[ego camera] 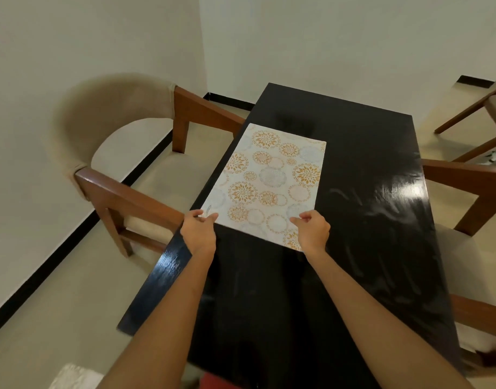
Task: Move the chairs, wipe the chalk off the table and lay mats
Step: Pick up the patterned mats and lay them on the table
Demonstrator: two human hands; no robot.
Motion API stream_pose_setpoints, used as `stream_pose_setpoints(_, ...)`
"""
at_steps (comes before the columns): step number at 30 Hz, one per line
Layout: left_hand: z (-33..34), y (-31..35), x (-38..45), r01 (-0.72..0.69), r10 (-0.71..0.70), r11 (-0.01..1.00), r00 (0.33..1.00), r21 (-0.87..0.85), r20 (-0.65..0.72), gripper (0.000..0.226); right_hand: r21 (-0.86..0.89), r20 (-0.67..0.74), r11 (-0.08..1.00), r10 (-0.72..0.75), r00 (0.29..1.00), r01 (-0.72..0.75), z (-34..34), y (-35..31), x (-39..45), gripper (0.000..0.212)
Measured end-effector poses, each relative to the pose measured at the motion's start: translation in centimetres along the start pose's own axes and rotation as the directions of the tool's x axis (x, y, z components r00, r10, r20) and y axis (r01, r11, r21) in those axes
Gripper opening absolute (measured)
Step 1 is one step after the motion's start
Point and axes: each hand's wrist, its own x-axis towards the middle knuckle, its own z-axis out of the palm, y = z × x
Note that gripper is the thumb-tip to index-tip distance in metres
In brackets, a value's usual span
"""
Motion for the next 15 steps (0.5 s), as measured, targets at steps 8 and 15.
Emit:
stream_pose_setpoints(8,-9.7,-4.6,-9.0,-0.141,0.14,0.989,0.99,0.043,0.026,0.028,0.103,0.134,0.986,-0.146,0.98,0.133,-1.4,2.5,-14.4,0.012)
stream_pose_setpoints(15,-21.3,-10.4,-14.8,-0.123,0.124,0.988,0.992,0.09,0.001,0.028,0.113,0.247,0.986,-0.148,0.958,0.123,-0.8,4.6,-26.8,0.011)
